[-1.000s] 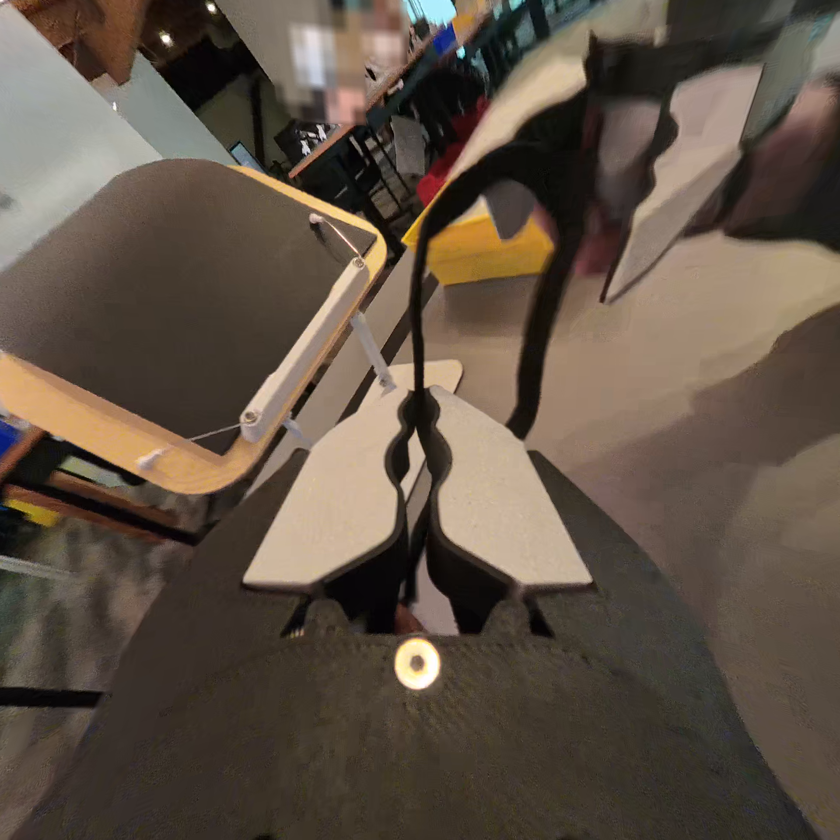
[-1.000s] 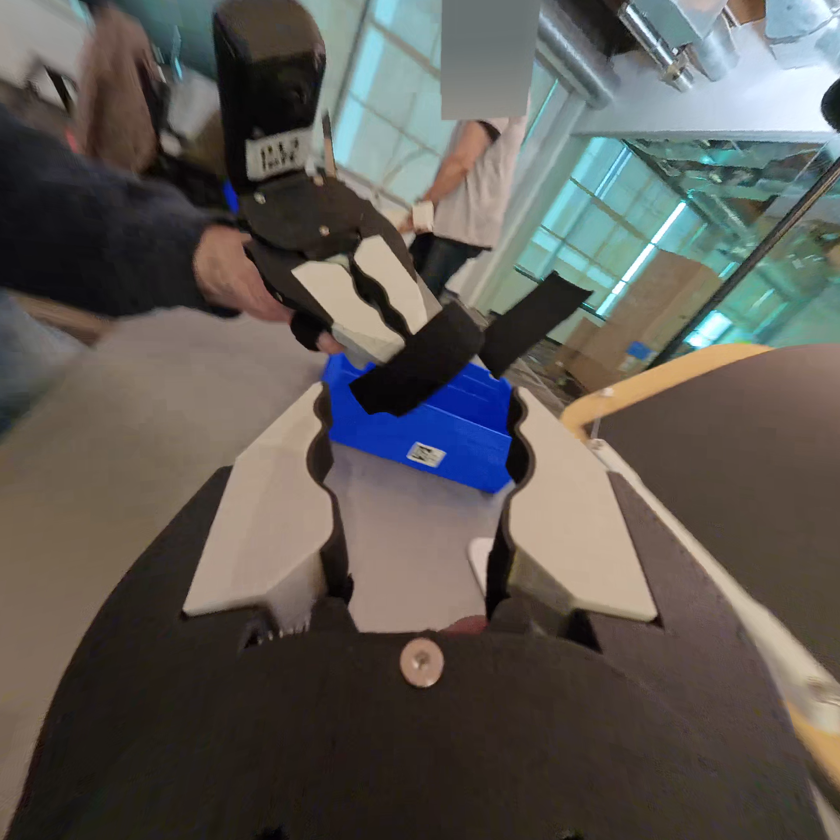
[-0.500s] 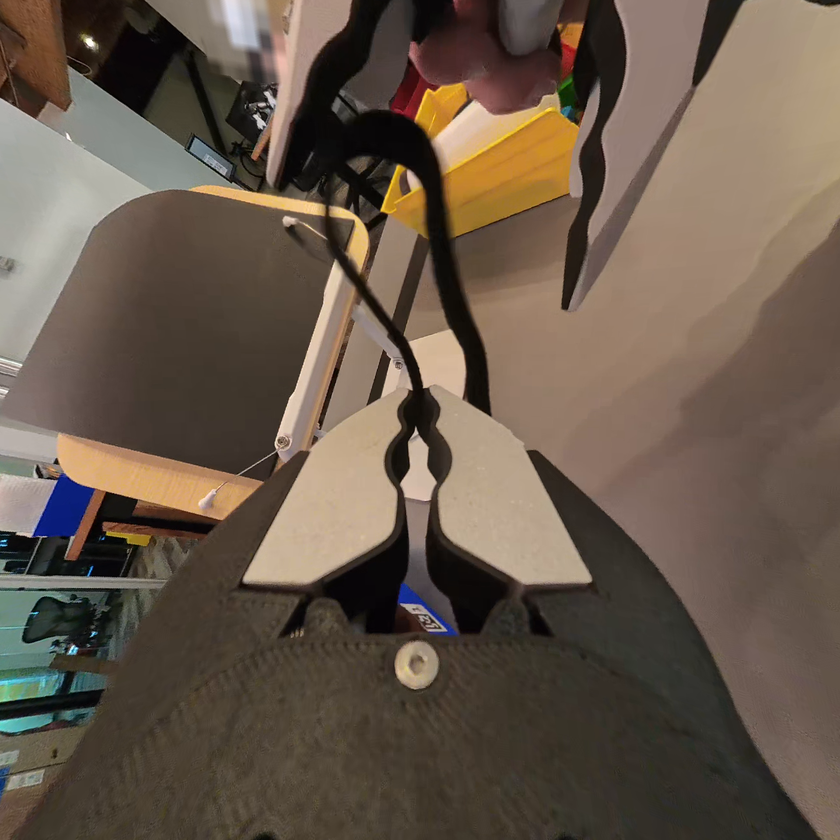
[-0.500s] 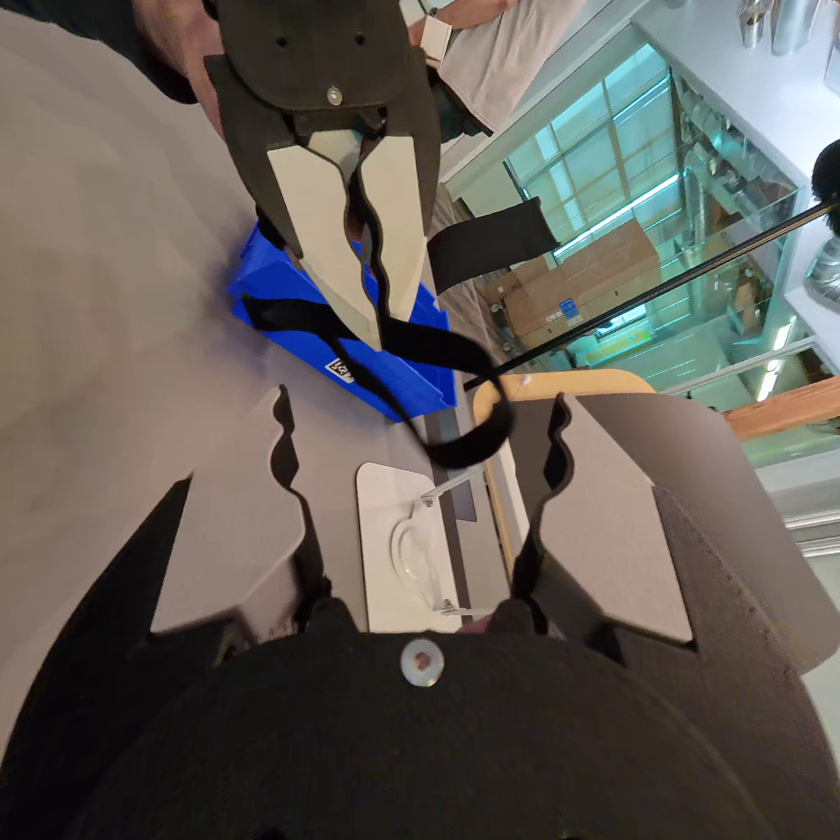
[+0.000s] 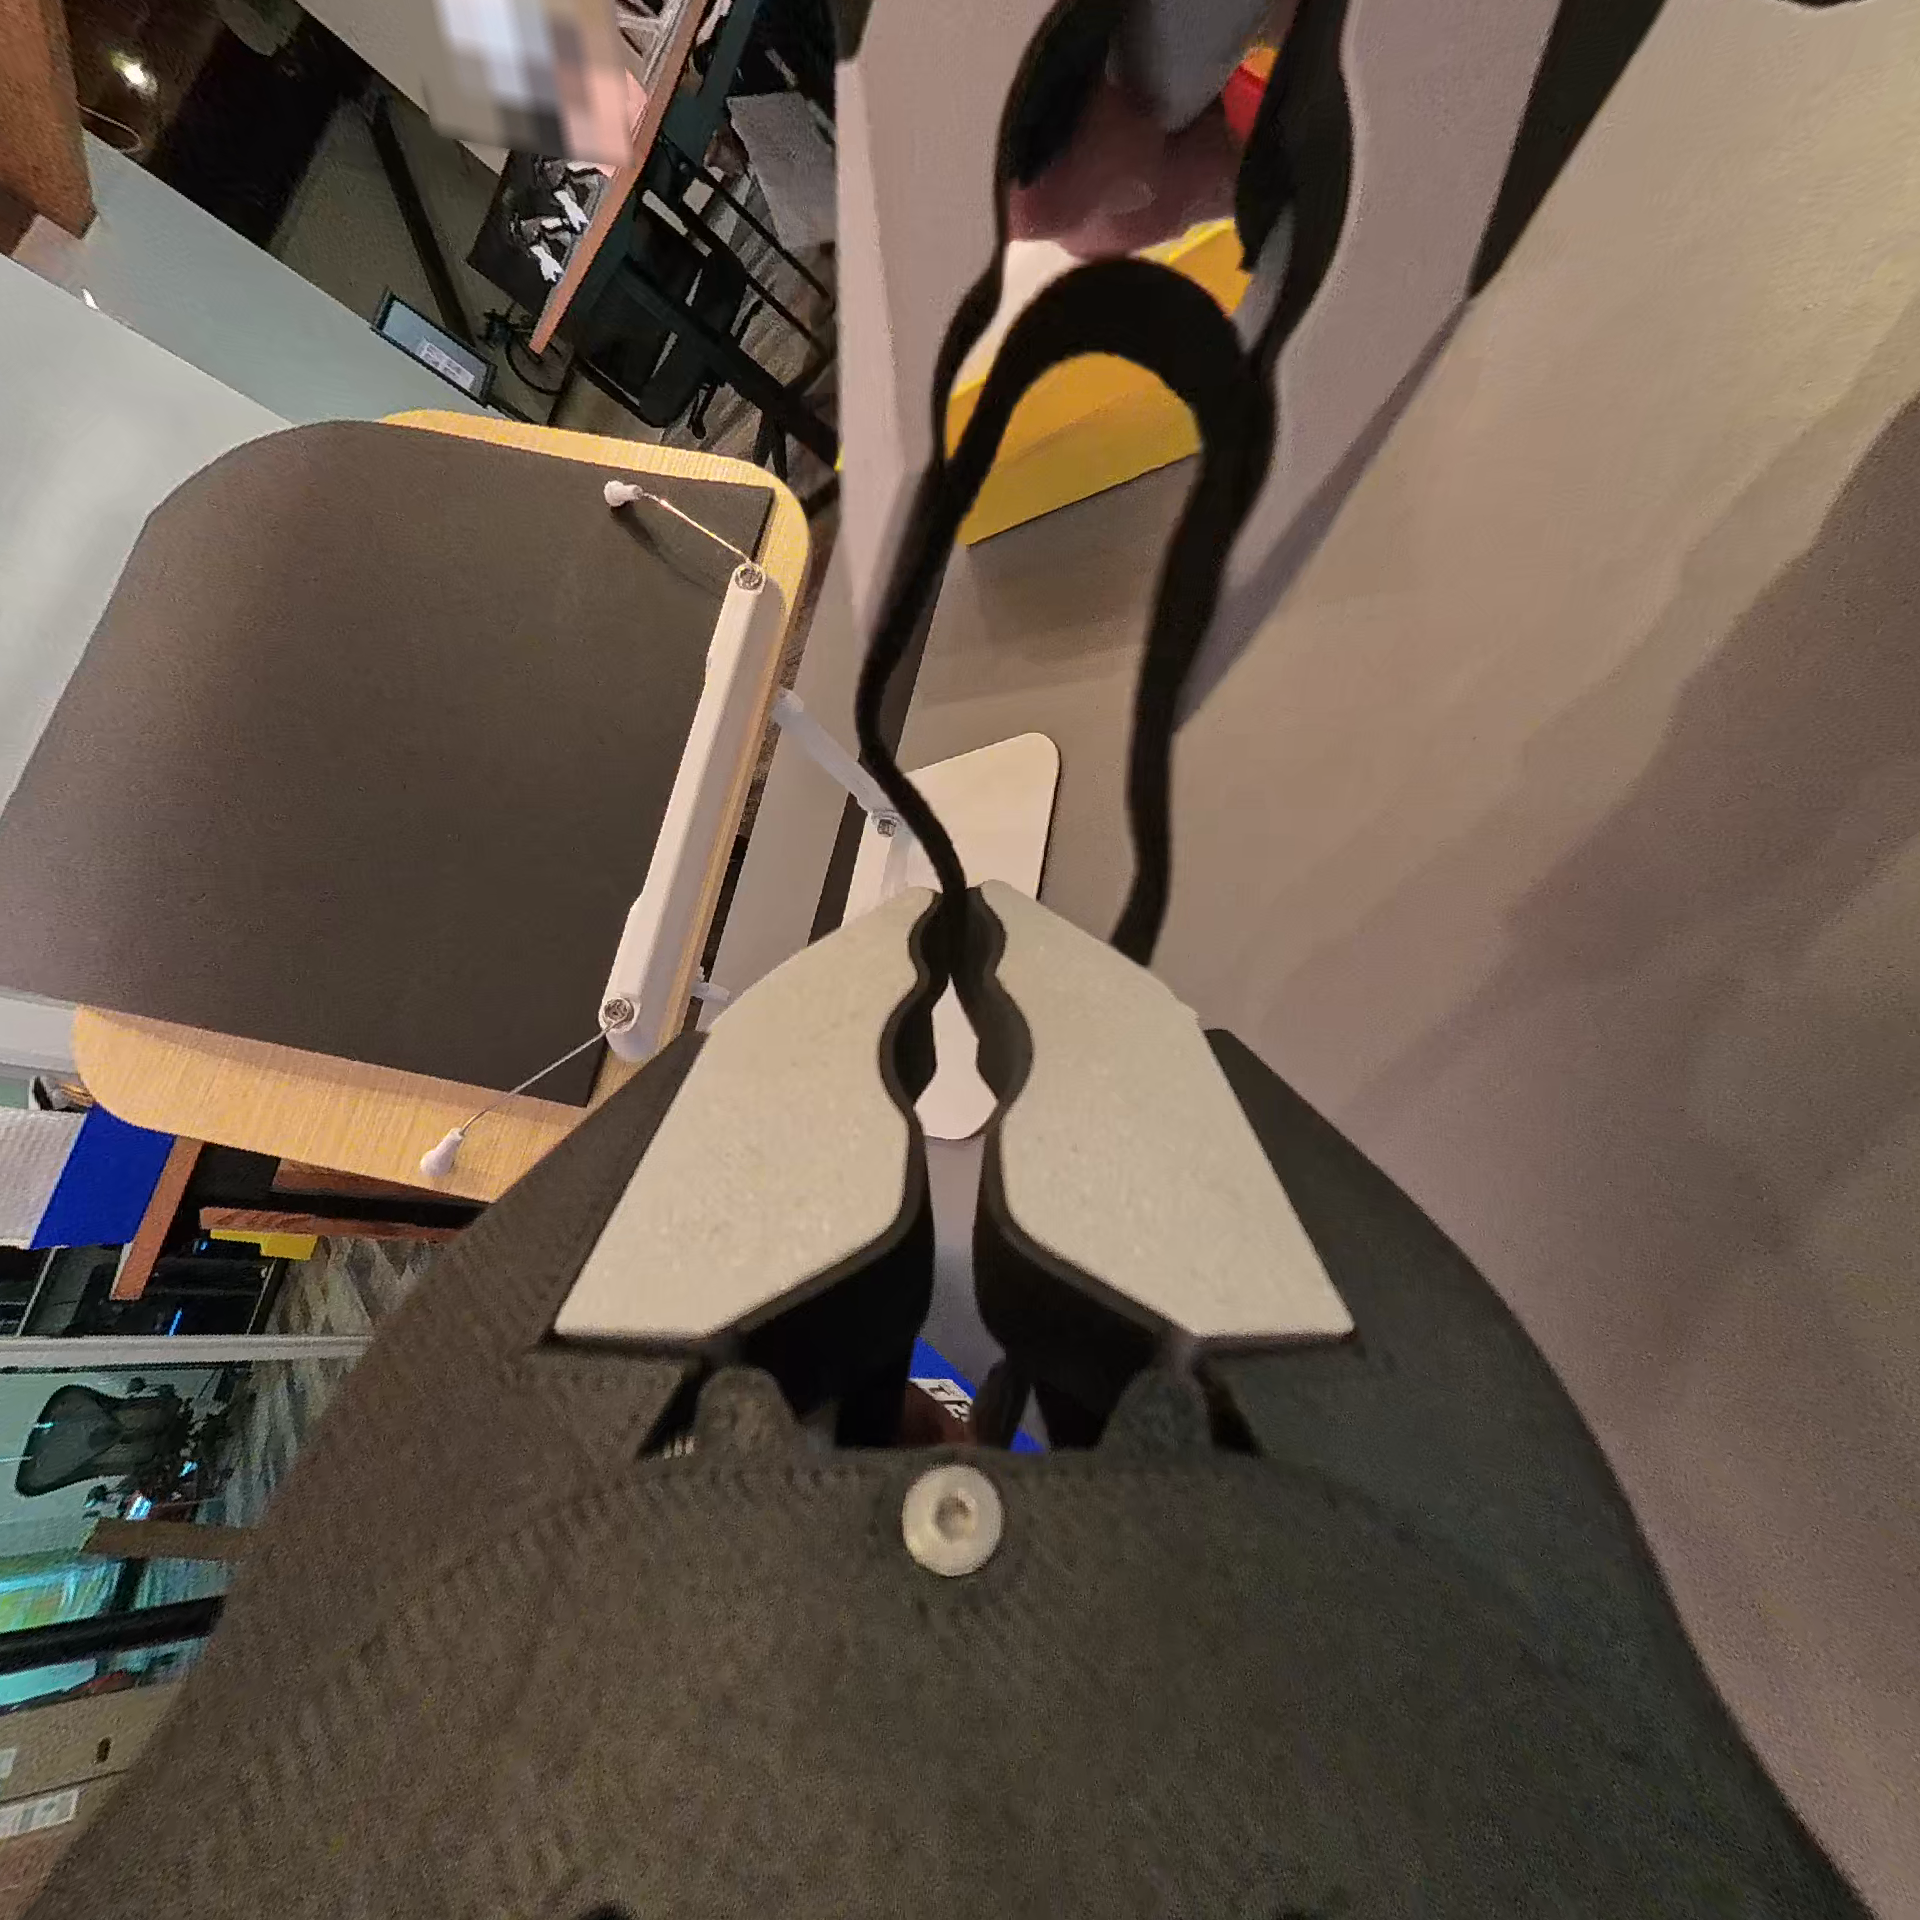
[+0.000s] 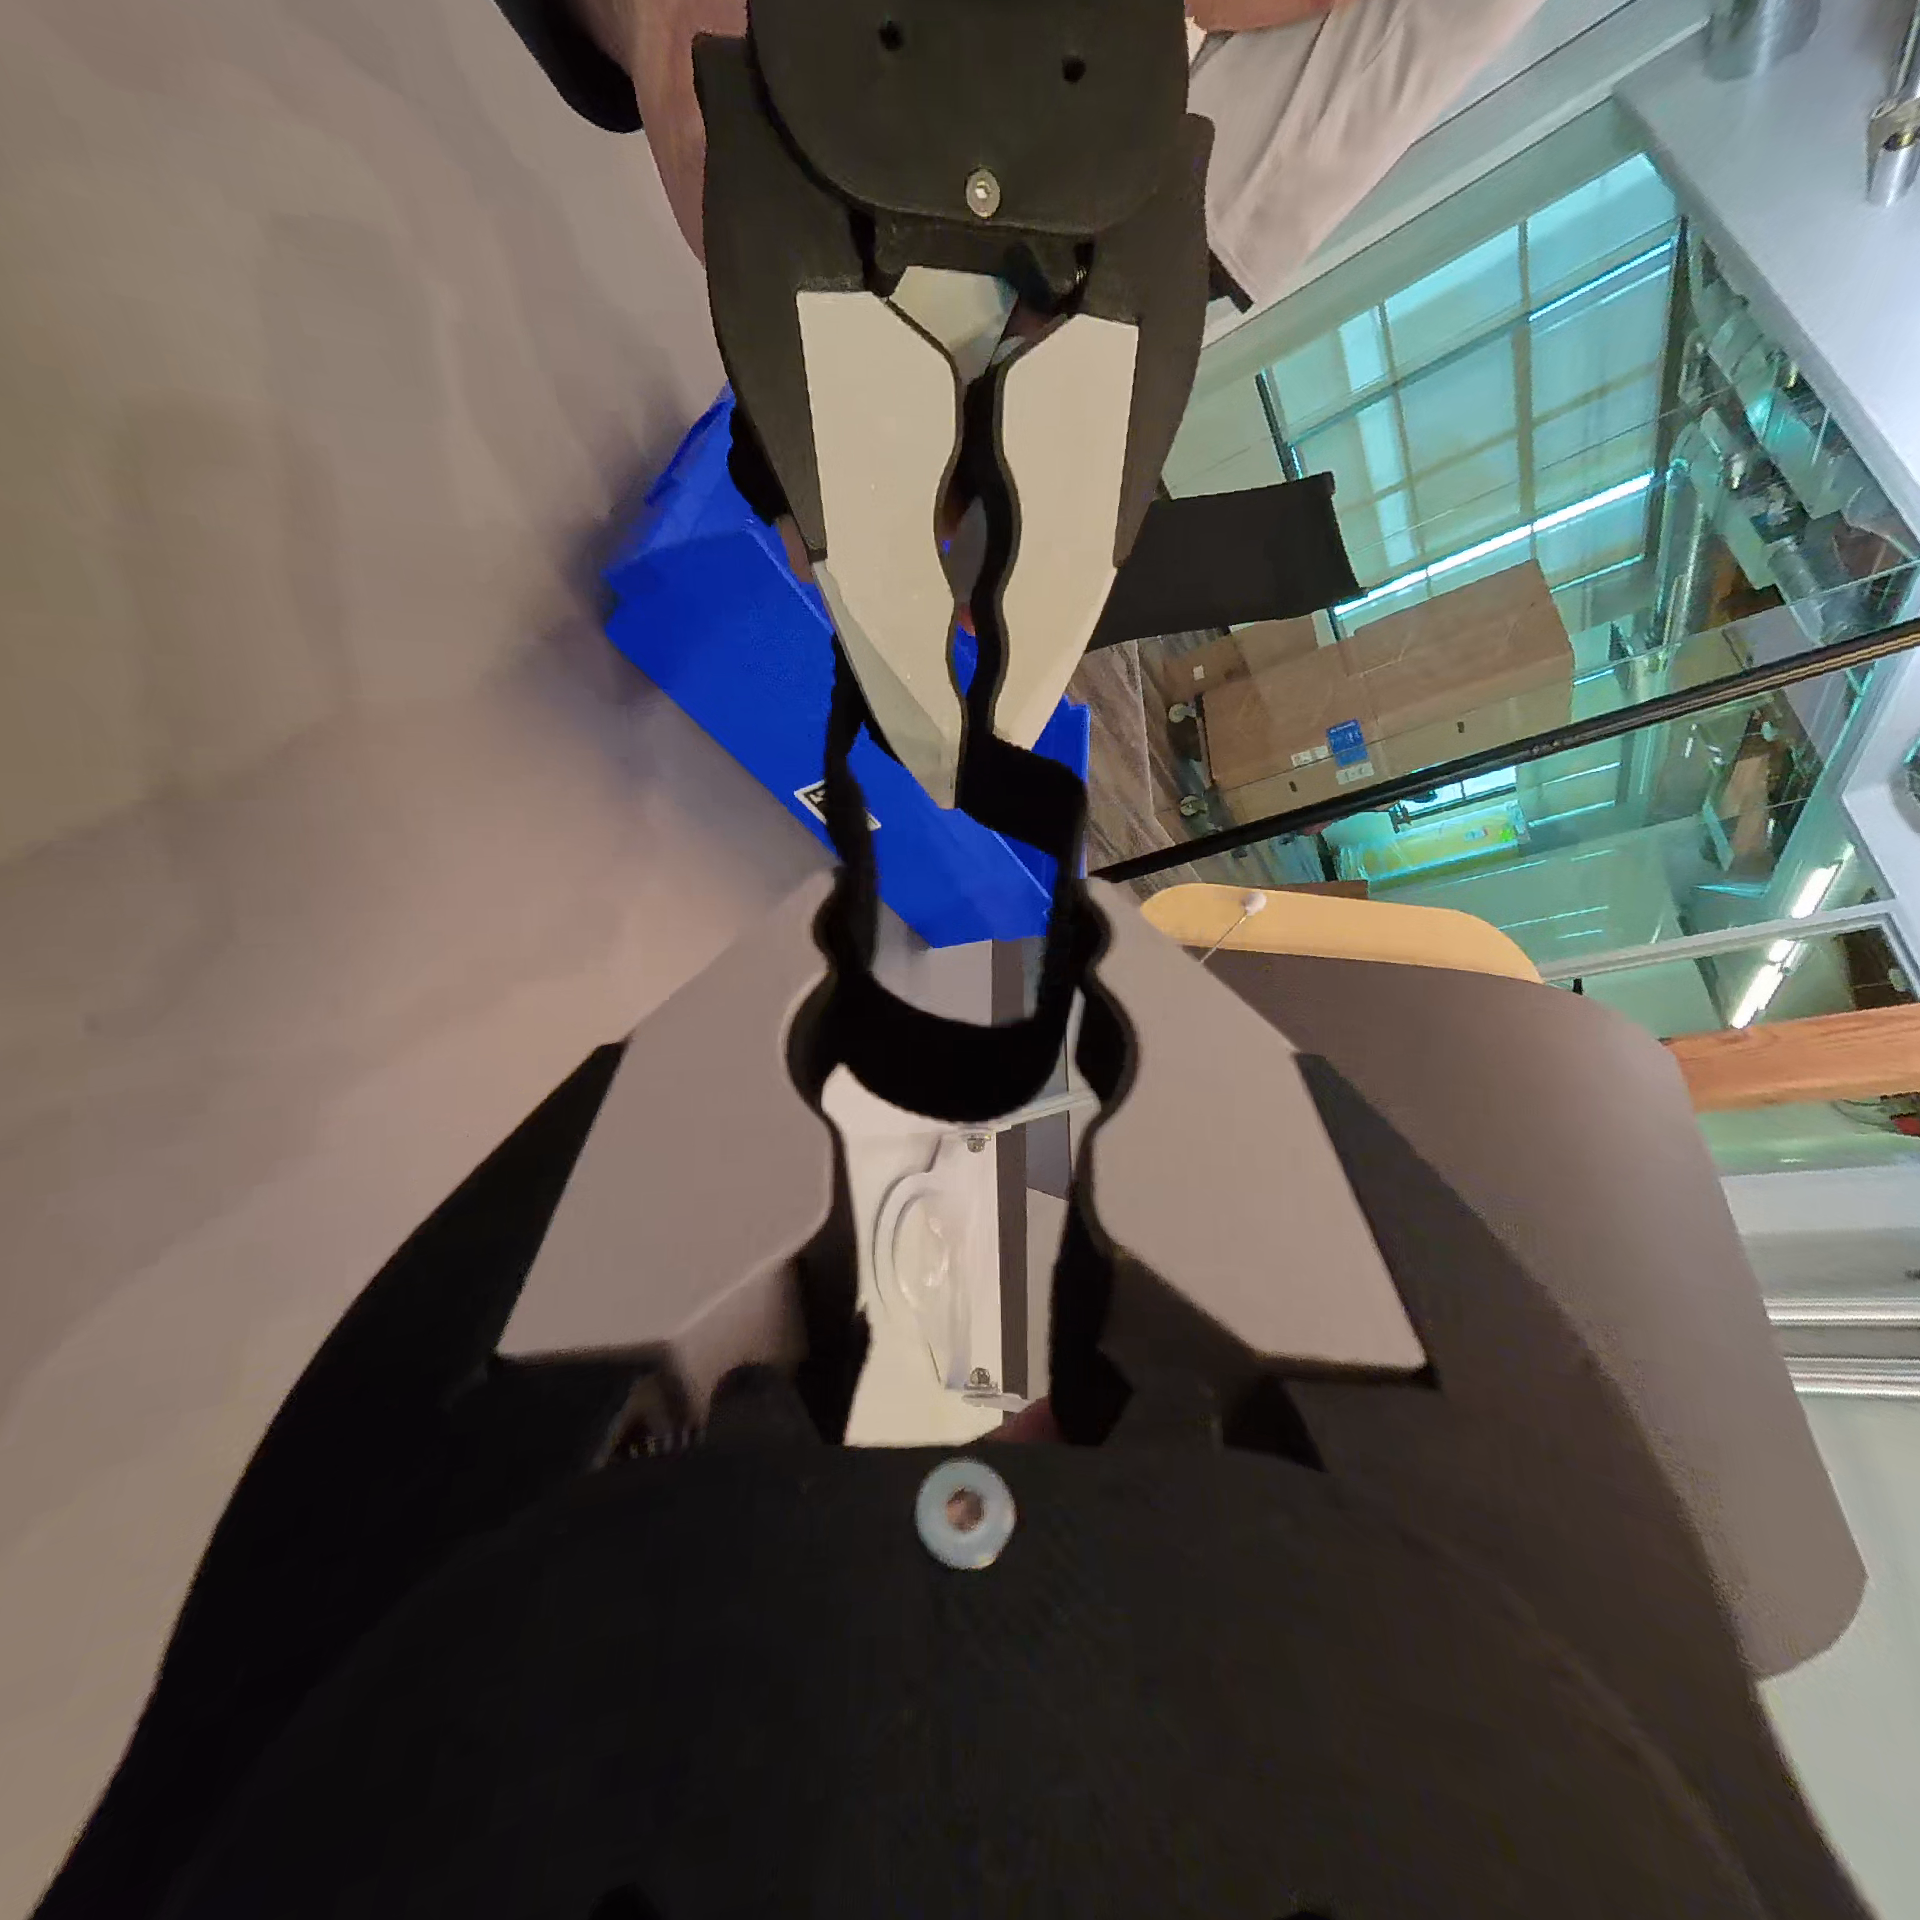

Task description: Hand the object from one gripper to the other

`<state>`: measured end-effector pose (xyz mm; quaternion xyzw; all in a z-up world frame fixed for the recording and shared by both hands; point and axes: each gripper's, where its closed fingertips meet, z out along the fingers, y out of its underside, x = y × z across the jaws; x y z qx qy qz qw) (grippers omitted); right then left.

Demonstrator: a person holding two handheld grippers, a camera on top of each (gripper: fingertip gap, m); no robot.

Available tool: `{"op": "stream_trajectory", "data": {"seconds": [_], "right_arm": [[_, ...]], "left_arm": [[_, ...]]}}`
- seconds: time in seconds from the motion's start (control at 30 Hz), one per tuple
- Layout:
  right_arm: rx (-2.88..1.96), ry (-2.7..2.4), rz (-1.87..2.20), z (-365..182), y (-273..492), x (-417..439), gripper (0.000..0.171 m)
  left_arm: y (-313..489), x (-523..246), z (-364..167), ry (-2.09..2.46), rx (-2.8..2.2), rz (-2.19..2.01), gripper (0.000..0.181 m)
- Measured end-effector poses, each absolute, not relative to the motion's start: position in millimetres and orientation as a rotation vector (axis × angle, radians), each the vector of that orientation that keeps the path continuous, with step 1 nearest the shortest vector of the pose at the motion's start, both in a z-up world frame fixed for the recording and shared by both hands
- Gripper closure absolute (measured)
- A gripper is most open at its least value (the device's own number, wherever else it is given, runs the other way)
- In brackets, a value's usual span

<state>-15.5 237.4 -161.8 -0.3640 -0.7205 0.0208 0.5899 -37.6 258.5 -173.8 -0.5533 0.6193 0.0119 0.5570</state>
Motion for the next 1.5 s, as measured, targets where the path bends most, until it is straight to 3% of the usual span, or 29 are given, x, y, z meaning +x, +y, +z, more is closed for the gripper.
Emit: {"op": "stream_trajectory", "data": {"seconds": [0.1, 0.27, 0.33, 0.4, 0.6, 0.93, 1.13, 1.37, 1.5], "right_arm": [[-0.838, -1.709, 0.056, -164.9, 234.2, -14.5, 0.168], [-0.883, -1.635, 0.09, -161.9, 240.4, -12.3, 0.17], [-0.913, -1.577, 0.098, -158.9, 247.1, -8.3, 0.171], [-0.938, -1.507, 0.106, -155.2, 254.2, -4.4, 0.17], [-0.991, -1.286, 0.287, -142.9, 261.6, -2.0, 0.171], [-1.077, -0.895, 0.89, -118.4, 270.0, 5.4, 0.169], [-1.076, -0.847, 0.941, -118.1, 267.6, -4.6, 0.169], [-1.079, -0.796, 1.006, -122.2, 264.0, -5.3, 0.17], [-1.091, -0.78, 1.043, -129.9, 261.6, -4.1, 0.171]], "left_arm": [[259.0, -39.4, -174.4, 1.468, -1.31, 0.032, 0.179], [261.1, -42.4, -170.7, 1.453, -1.348, -0.003, 0.176], [263.4, -46.9, -162.5, 1.404, -1.396, -0.046, 0.149], [262.9, -53.5, -153.5, 1.348, -1.452, -0.107, 0.134], [216.3, -44.5, -132.0, 1.132, -1.493, -0.595, 0.143], [215.0, -83.7, -159.6, 0.889, -1.322, -0.163, 0.095], [213.9, -63.6, -151.1, 0.837, -1.229, -0.079, 0.107], [216.2, -64.2, -149.2, 0.789, -1.183, -0.025, 0.169], [213.7, -70.1, -136.6, 0.787, -1.15, -0.011, 0.177]]}}
